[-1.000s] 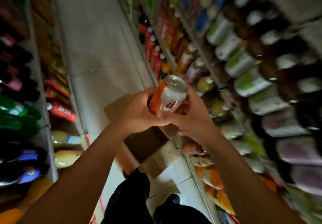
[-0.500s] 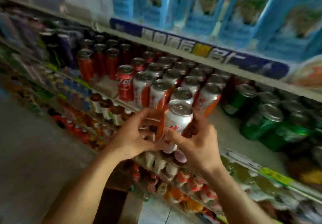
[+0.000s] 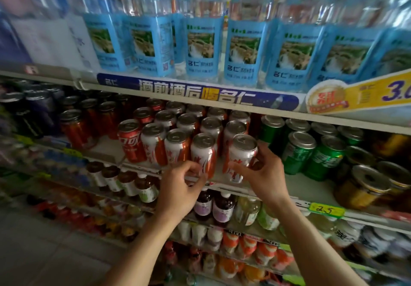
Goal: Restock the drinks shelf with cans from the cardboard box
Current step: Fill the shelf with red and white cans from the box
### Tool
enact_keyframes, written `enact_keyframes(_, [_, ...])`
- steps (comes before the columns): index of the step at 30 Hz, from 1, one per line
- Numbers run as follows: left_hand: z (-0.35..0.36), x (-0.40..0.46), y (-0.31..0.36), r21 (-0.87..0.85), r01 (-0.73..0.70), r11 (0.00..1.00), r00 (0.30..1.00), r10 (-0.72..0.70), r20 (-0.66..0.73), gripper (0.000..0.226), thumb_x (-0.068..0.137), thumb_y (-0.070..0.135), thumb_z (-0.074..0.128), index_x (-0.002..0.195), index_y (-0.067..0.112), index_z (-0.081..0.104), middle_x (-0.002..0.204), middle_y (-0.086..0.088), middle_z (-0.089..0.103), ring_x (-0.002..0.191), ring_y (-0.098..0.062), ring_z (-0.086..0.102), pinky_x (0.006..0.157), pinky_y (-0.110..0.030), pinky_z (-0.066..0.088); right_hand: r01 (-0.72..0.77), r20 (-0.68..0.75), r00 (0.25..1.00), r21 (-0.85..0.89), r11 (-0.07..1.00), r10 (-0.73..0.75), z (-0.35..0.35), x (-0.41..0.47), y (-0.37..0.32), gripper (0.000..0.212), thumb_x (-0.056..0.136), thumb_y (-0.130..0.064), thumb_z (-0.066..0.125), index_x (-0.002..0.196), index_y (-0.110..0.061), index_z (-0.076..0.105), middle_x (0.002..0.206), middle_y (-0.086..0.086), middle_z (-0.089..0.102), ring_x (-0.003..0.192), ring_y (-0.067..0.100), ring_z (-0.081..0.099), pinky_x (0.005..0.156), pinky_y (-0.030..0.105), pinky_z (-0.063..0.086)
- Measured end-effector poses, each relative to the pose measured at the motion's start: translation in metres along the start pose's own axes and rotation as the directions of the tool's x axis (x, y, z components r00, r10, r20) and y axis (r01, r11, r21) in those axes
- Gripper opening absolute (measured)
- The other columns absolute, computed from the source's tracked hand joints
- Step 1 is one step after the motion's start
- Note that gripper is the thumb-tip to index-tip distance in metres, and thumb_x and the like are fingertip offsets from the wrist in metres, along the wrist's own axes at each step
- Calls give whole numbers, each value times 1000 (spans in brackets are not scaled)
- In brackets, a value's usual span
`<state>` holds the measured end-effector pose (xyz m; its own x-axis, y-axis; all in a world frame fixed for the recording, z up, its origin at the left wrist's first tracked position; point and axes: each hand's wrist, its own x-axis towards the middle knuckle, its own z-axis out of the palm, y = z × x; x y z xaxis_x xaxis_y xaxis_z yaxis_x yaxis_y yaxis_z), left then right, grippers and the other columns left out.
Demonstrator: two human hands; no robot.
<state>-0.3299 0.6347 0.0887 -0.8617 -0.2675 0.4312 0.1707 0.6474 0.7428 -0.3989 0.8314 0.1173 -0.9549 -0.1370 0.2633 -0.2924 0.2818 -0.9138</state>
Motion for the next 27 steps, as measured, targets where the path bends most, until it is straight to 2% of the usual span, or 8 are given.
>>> enact_keyframes(2, [1,1,-3,12,-1,1000,1000,1,2,9,81,27,74,86,23,70,83,17,68,84,-3,65,76,-24,54,-8,7,1000,-10,1000,8,4,0,4,62,66,-33,90,121,-31,62,85,-8,73,75,14,69,65,36,58])
enact_keyframes(4, [1,1,-3,20,-6,1000,1000,5,16,8,80,24,76,85,23,70,82,18,67,83,-1,64,74,-18,51,1,7,1000,-10,1000,-1,9,0,5,64,66,-32,90,123,-33,61,86,-8,73,77,15,70,67,41,59])
enact_keyframes(11, [-1,-3,-9,3,-14,1000,998,14,58,11,79,18,78,85,24,71,84,20,66,87,2,63,70,-11,49,22,43,999,-36,999,-20,18,2,4,59,66,-29,89,112,-50,59,94,-16,74,82,5,70,70,39,60])
enact_keyframes(14, [-2,-3,-11,13,-34,999,998,33,62,12,81,14,76,86,23,72,86,19,67,87,3,63,73,-9,47,3,29,1000,-55,998,-2,20,2,5,54,66,-30,89,107,-49,60,91,-16,74,82,3,70,71,36,60])
enact_keyframes(16, [-2,-3,-13,33,-47,998,996,44,76,11,81,14,75,88,22,72,88,20,66,88,2,63,76,-10,47,-27,23,999,-81,996,29,21,-1,8,45,66,-31,89,104,-36,66,85,-13,74,76,2,69,68,31,59])
enact_keyframes(18, [-2,-3,-15,55,-58,997,995,53,90,10,82,16,74,89,22,72,88,20,65,88,1,62,76,-13,48,-51,35,998,-125,991,56,21,-5,11,44,65,-33,89,102,-26,66,80,-12,72,70,-1,66,59,19,52])
enact_keyframes(20, [-2,-4,-18,84,-73,994,993,64,104,8,83,17,72,90,22,71,90,18,64,88,0,61,76,-16,49,-68,60,995,-183,981,80,21,-6,13,47,65,-33,90,103,-24,64,80,-13,70,69,-6,63,55,11,46])
enact_keyframes(27, [-3,-12,-23,220,-141,965,977,100,188,21,88,17,63,108,21,68,111,12,60,106,-9,54,92,-24,46,-79,81,991,-259,963,103,21,-4,12,47,65,-35,90,101,-23,63,78,-20,66,70,-14,61,55,5,43])
